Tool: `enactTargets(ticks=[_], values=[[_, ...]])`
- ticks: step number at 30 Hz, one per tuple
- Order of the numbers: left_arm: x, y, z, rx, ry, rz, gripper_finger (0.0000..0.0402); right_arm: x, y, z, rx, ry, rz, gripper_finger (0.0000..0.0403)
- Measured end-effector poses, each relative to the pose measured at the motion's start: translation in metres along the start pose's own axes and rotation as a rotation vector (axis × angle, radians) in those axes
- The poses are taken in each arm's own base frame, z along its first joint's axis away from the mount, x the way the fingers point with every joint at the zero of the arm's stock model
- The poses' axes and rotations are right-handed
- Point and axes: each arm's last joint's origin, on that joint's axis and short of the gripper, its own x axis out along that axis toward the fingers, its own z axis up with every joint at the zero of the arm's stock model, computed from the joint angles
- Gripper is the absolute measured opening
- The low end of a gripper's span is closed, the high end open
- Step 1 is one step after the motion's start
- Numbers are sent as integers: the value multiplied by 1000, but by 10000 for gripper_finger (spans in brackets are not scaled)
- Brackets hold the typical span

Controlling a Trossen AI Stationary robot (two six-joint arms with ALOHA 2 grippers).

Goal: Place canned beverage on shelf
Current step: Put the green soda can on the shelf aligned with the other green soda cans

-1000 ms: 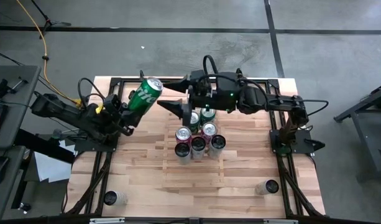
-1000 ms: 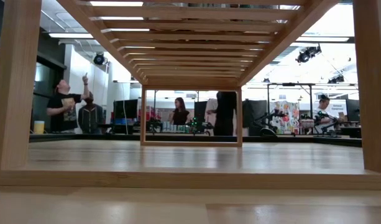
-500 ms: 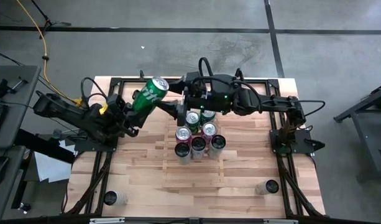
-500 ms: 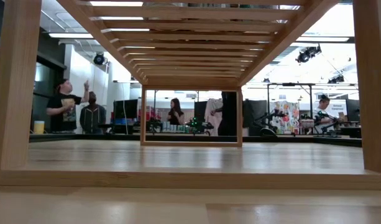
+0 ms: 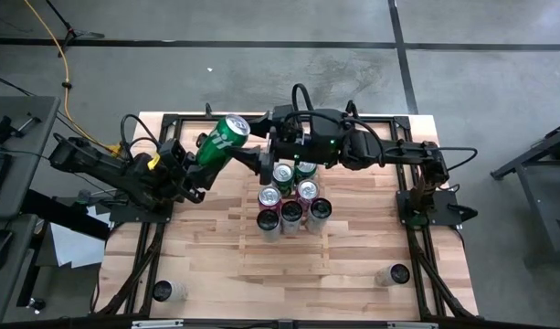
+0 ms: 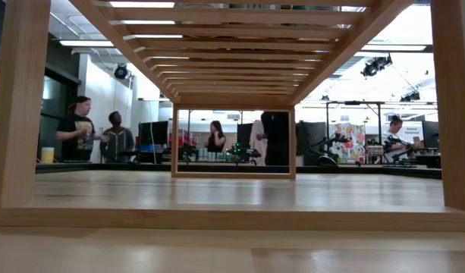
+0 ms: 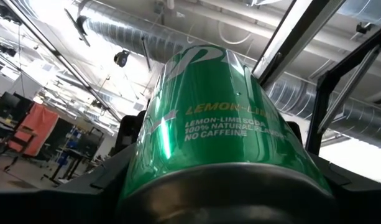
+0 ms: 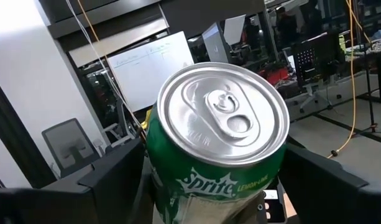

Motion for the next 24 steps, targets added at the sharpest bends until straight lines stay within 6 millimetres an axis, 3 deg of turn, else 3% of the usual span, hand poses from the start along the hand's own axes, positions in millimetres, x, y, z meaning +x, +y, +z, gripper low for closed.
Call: enactTargets(ticks=[7,10,17,24], values=[[0,0,-1,13,7,-5,280,0,0,0,2,-3,-1,273],[0,0,-1,35,12,-17,289,0,0,0,-11,-3,0,273],[-2,1,-4,80,73,1,371,-2,0,0,-35,19,-9,273],[-14,7,-3,122,304,45,379,-24,0,14,-82,82,-33,273]])
